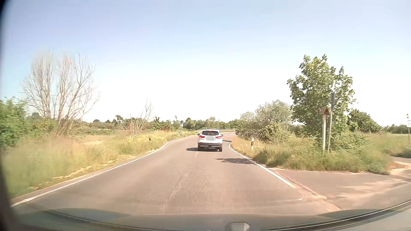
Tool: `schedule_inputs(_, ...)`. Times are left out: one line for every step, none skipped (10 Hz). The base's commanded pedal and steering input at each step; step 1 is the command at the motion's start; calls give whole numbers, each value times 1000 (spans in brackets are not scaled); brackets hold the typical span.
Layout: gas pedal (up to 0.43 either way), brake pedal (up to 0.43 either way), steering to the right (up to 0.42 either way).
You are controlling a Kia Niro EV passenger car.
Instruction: Follow the waypoints while adhering to traffic rules and regulations
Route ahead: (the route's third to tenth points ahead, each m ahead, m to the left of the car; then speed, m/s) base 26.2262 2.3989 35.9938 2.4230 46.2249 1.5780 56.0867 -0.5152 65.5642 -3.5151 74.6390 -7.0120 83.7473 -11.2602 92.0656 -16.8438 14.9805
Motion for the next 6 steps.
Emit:
schedule_inputs(0, 30, -22)
schedule_inputs(0, 30, -21)
schedule_inputs(0, 30, -20)
schedule_inputs(0, 30, -19)
schedule_inputs(0, 30, -15)
schedule_inputs(0, 30, -9)
